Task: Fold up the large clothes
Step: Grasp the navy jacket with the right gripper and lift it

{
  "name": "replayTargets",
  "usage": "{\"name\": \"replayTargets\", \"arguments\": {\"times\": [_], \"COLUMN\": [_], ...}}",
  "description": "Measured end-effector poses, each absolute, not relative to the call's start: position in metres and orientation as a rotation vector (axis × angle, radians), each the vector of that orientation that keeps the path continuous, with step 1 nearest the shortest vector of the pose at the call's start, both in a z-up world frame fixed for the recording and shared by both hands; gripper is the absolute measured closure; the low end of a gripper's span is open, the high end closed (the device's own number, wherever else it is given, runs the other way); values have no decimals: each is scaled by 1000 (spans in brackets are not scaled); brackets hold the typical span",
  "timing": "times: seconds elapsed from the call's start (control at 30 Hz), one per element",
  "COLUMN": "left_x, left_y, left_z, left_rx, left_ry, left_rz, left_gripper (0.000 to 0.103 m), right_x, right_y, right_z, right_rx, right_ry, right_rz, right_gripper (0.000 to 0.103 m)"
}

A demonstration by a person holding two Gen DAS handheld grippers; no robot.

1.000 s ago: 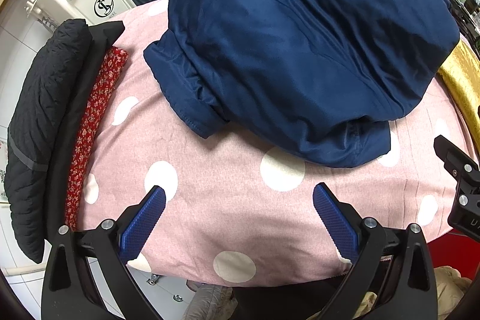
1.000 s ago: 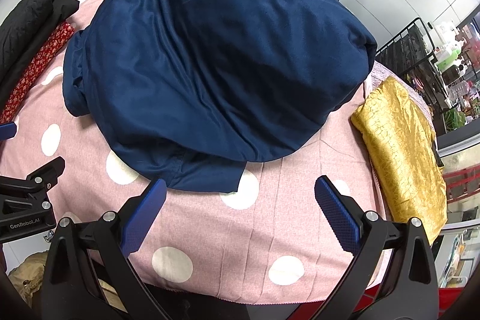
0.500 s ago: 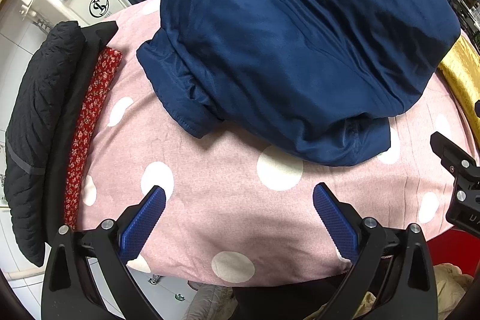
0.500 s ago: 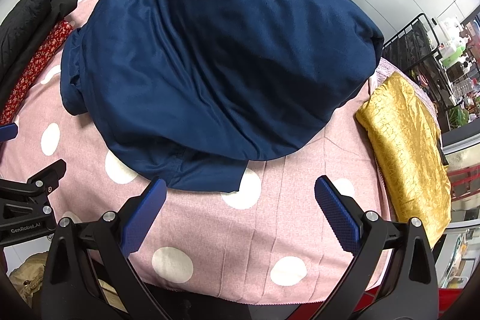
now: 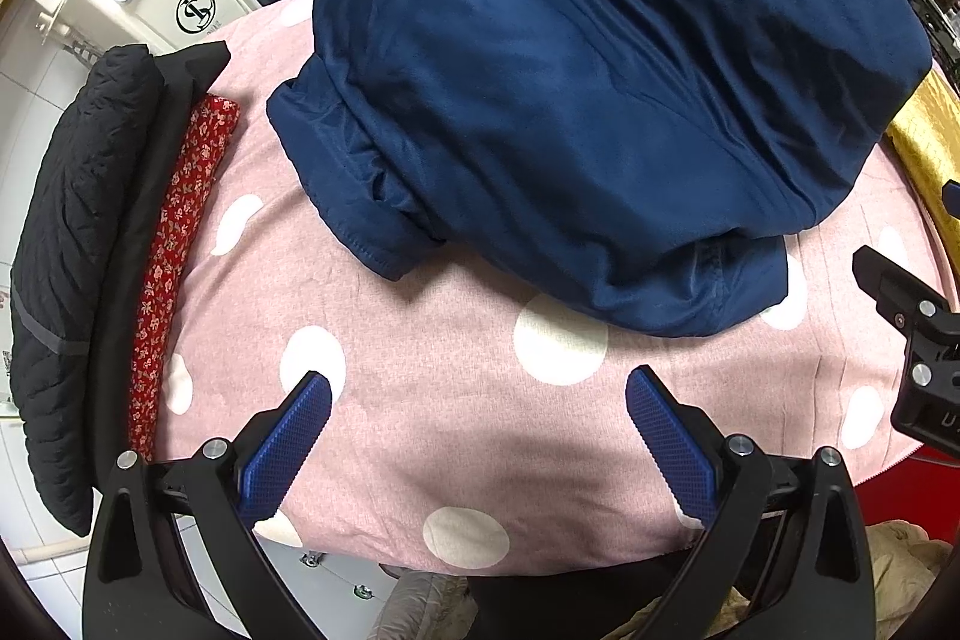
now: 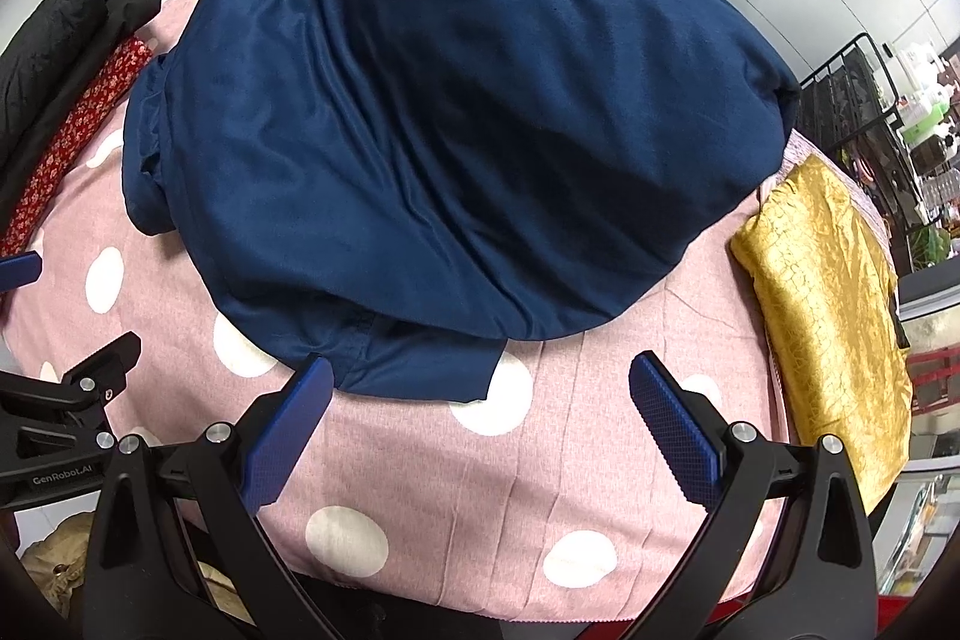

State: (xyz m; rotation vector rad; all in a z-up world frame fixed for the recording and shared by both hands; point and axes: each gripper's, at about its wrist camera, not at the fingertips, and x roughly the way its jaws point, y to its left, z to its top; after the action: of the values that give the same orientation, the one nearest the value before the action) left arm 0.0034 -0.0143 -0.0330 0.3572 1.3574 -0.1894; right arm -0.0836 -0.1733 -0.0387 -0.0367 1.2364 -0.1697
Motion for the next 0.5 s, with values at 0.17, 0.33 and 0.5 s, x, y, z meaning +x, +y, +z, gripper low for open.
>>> {"name": "replayTargets", "arguments": {"times": [0.17,0.33,0.5], "left_x": [6,8,8], "left_y": [-15,-15,-16], "left_z": [-35,-32,-27], "left_rx": [358,345,331], "left_ry": [1362,1345,1318], "left_rz": [-189,-196,-214], "left_gripper": [6,6,6], "right_x": [-79,-71,-39], "right_y": [-174,-183,-204], "right_z": [-39,-28,0], "right_rx": [-44,-44,-145], "right_ry": [1234,1175,1041], "right_rz": [-165,-169,-180], "right_gripper": [6,6,6]}}
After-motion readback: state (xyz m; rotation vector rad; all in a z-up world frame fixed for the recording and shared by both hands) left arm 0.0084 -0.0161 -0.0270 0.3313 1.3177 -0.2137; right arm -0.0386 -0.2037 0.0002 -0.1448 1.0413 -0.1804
